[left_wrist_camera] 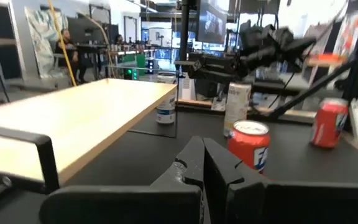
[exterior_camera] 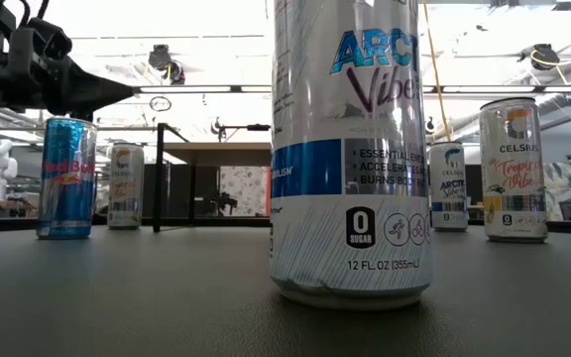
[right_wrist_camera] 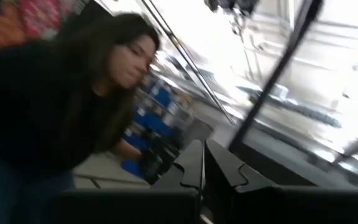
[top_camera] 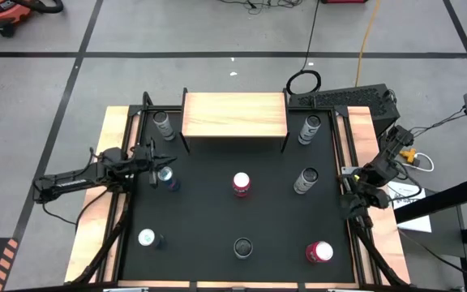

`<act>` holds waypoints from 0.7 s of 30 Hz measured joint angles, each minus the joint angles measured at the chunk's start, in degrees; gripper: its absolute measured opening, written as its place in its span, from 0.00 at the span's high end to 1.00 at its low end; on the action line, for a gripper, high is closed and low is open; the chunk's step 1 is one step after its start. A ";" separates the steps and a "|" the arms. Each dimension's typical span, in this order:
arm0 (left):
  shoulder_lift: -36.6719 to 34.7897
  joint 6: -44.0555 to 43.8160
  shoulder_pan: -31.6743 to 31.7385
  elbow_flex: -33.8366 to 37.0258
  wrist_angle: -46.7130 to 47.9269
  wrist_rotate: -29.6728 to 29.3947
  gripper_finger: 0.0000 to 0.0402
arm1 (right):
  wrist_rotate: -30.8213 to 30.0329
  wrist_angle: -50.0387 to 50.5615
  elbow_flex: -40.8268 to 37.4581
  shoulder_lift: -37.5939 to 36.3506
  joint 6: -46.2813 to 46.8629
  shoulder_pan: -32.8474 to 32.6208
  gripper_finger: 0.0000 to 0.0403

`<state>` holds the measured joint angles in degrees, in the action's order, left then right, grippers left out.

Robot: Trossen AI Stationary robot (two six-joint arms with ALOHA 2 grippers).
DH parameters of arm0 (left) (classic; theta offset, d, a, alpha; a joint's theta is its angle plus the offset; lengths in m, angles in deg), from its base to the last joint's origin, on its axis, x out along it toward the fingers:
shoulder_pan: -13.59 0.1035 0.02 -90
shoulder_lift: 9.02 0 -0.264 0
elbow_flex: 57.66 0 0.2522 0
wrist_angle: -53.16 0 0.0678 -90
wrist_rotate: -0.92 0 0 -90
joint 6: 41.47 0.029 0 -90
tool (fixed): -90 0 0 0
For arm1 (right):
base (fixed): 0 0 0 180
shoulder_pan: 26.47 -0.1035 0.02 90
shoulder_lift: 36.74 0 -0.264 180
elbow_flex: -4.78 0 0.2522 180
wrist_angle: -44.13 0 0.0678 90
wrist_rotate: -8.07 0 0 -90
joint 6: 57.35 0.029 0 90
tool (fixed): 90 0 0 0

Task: Place canned beverage on shelf
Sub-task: Put the bottom white-yellow soda can on the shelf

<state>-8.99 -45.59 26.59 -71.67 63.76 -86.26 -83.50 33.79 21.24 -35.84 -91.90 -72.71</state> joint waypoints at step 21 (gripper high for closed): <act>0.00 -12.04 0.00 0.00 -0.96 0.42 1.00 | -1.46 -7.78 0.04 1.86 -3.69 0.02 1.00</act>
<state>-8.99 -57.63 26.59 -71.67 62.80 -85.84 -84.96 26.01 21.29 -33.97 -95.59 -72.69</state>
